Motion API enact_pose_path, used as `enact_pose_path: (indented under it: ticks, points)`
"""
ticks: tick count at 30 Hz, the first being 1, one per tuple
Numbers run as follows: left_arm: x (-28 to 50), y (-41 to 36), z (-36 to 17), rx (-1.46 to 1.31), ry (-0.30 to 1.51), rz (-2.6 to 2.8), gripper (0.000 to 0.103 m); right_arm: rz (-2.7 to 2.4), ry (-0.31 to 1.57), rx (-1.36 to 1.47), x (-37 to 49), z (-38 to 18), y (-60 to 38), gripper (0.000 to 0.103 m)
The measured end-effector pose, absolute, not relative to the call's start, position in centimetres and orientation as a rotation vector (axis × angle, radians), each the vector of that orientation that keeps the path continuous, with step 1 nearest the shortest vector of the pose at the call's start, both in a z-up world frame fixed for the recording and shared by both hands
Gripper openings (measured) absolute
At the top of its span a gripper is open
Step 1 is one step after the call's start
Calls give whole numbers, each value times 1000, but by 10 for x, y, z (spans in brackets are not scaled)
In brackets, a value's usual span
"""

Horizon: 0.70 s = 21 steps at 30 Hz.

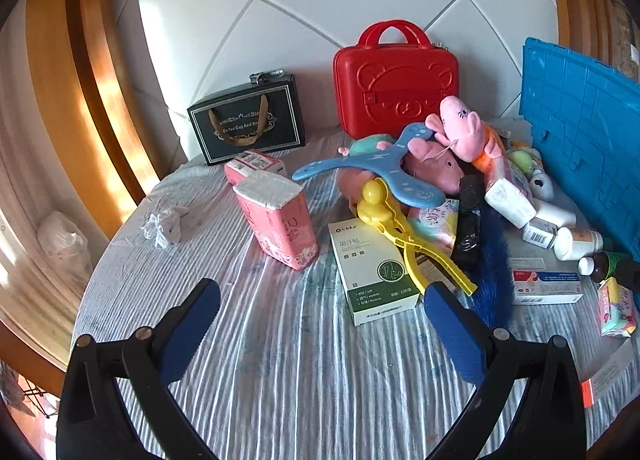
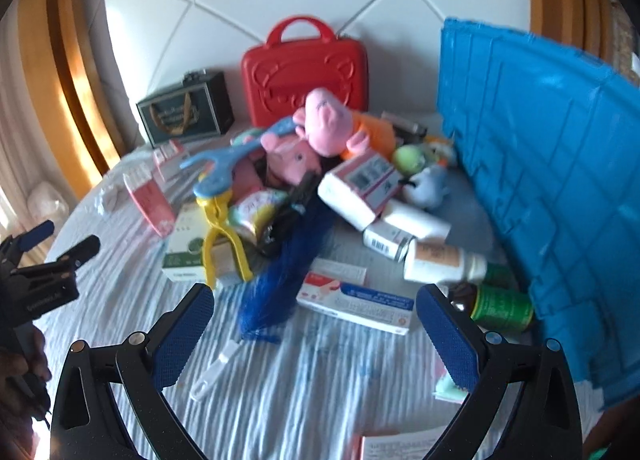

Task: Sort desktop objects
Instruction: 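Move right tool to the white medicine box while left tool reaches the blue feather duster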

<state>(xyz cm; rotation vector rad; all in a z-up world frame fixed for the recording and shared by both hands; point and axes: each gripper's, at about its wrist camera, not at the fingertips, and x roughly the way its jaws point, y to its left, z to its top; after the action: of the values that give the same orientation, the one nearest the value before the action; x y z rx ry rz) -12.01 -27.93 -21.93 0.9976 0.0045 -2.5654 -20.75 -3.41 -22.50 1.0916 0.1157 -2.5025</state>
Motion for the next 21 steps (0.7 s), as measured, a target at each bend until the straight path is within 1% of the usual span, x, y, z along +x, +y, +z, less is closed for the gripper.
enact_pose_path:
  ticks: [3, 6, 8, 9, 11, 13, 15, 17, 18, 20, 21]
  points:
    - [-129, -276, -233, 1037, 35, -2545, 103, -2459, 178, 1146, -226, -246, -27, 103]
    - [-140, -267, -243, 1072, 38, -2548, 103, -2343, 337, 1178, -252, -277, -28, 103]
    - [-146, -260, -248, 1091, 22, -2542, 103, -2243, 490, 1157, -267, -300, -36, 102]
    - [-148, -256, -250, 1097, 21, -2544, 103, -2212, 558, 1139, -276, -311, -38, 102]
    - [-150, -252, -254, 1106, 15, -2544, 103, -2158, 636, 1137, -293, -330, -40, 98]
    - [-153, -251, -260, 1124, 24, -2534, 103, -2112, 696, 1176, -310, -349, -41, 89]
    - [-155, -251, -266, 1150, 44, -2524, 103, -2042, 703, 1207, -317, -361, -42, 87]
    - [-157, -248, -273, 1177, 48, -2516, 103, -2002, 743, 1218, -319, -372, -45, 81]
    - [-159, -246, -277, 1207, 58, -2526, 103, -1992, 709, 1221, -320, -374, -43, 77]
    - [-163, -239, -284, 1245, 60, -2553, 103, -2003, 685, 1241, -322, -373, -40, 65]
    - [-166, -232, -288, 1272, 53, -2568, 103, -2013, 686, 1248, -322, -372, -38, 51]
